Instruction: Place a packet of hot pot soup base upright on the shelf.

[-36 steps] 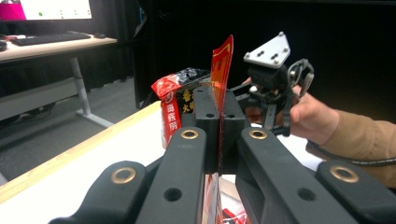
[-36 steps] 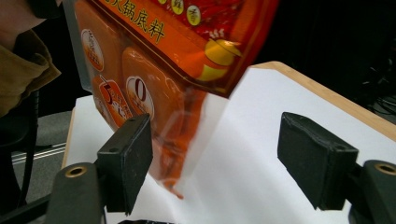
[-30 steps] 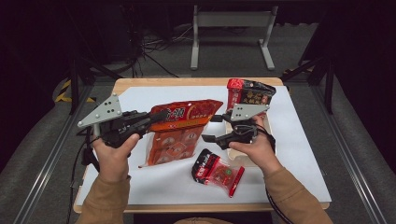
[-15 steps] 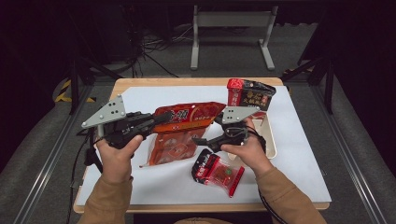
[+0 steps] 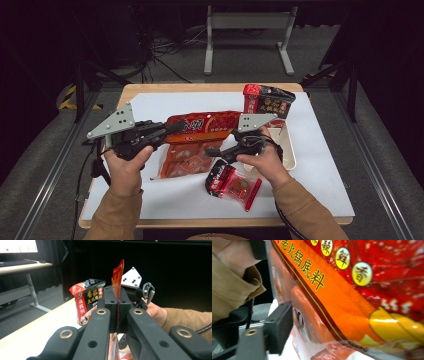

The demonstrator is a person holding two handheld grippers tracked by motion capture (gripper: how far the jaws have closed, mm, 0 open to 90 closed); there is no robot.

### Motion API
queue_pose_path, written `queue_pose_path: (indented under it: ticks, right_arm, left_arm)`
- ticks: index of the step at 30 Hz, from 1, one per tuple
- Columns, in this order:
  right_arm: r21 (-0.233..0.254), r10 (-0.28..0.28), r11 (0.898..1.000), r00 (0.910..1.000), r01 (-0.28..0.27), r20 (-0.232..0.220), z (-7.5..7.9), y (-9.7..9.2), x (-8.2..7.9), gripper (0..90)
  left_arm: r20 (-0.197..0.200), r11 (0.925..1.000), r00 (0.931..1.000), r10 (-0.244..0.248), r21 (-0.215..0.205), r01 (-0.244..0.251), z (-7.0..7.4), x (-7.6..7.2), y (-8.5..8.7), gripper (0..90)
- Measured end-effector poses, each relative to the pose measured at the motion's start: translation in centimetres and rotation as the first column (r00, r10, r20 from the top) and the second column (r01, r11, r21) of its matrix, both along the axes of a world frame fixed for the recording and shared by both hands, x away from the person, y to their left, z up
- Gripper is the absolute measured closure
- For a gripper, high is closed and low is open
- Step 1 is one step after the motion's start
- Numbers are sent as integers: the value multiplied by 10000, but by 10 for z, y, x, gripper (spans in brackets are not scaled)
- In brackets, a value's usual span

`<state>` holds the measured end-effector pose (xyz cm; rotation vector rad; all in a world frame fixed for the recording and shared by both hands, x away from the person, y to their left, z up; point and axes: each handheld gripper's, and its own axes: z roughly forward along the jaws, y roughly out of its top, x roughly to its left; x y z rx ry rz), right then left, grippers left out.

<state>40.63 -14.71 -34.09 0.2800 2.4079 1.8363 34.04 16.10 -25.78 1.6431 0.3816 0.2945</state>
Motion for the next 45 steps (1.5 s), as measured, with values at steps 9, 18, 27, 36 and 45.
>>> queue_pose_path:
  ticks: [9,18,27,36,45]
  right_arm:
    - [18,1130,9936,9936,-1130,28,8,-4,-6,670]
    - [-348,1150,9929,9931,-1142,210,21,-8,-12,702]
    - [-852,1023,9911,9947,-1024,-56,37,-14,-15,704]
    - [-1196,622,9908,9979,-638,-168,52,-27,-16,704]
    - [-1572,44,9876,10000,-51,-49,75,-42,-18,703]
  left_arm:
    - [-46,9996,9998,178,-206,-179,-1,1,6,900]
    - [-63,9992,9997,220,-345,-223,-2,3,9,897]
    - [-205,9991,9990,392,-169,-396,-3,5,9,816]
    - [-293,9982,9978,595,14,-594,-4,6,10,608]
    - [-346,9962,9962,796,394,-783,-6,6,8,504]
